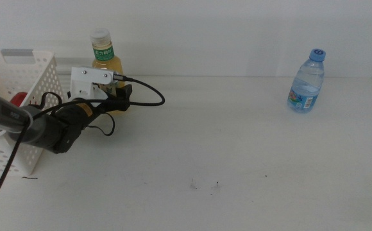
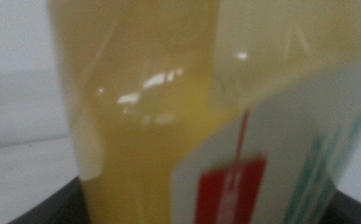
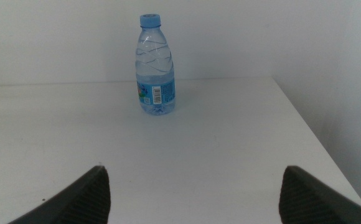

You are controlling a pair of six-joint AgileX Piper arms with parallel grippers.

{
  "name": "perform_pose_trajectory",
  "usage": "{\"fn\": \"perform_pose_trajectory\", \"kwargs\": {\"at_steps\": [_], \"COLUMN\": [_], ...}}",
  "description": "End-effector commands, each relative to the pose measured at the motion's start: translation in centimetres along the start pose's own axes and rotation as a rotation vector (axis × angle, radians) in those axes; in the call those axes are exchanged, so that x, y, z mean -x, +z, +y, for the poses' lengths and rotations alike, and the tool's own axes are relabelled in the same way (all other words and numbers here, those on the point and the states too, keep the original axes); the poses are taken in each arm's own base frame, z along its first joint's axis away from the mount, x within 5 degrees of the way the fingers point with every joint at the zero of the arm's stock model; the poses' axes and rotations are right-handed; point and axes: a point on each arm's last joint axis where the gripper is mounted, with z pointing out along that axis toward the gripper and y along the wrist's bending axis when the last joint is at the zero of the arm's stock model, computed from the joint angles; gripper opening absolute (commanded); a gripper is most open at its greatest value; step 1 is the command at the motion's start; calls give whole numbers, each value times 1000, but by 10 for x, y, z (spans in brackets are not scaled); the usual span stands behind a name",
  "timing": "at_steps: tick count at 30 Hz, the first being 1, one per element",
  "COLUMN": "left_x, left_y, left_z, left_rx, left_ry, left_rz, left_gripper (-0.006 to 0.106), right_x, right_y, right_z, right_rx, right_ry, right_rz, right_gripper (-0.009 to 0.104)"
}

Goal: Use arms to grab the bottles and put them into the dustbin to the left of the table.

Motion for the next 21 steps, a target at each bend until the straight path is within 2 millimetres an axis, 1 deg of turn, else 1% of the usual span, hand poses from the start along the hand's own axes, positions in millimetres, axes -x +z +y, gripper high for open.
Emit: {"fn": "perform_pose_trajectory", "kwargs": {"at_steps": [1,6,8,10,12,14,16,19,21], "left_x": [5,8,8,8,8,10,17,33,46], "left_y": [5,6,6,6,6,5,2,-12,-30], "left_z": [-4,-1,0,0,-1,-2,-5,-12,-17], "left_rx": [8,32,40,40,34,15,-10,-37,-41], "left_ry": [8,-12,-21,-29,-48,-74,-70,-14,9], "left_rz": [-21,-28,-30,-30,-30,-33,-28,2,11], "left_gripper": [94,93,89,82,70,52,36,13,3], "right_x": [0,0,0,0,0,0,0,0,0], "right_y": [0,0,0,0,0,0,0,0,0], "right_z": [-1,-1,-1,-1,-1,-1,-1,-1,-1], "right_rx": [-9,-9,-9,-9,-9,-9,-9,-9,-9], "right_ry": [-14,-14,-14,-14,-14,-14,-14,-14,-14], "right_rz": [-9,-9,-9,-9,-9,-9,-9,-9,-9], "right_gripper": [77,77,77,77,77,77,77,77,77]}}
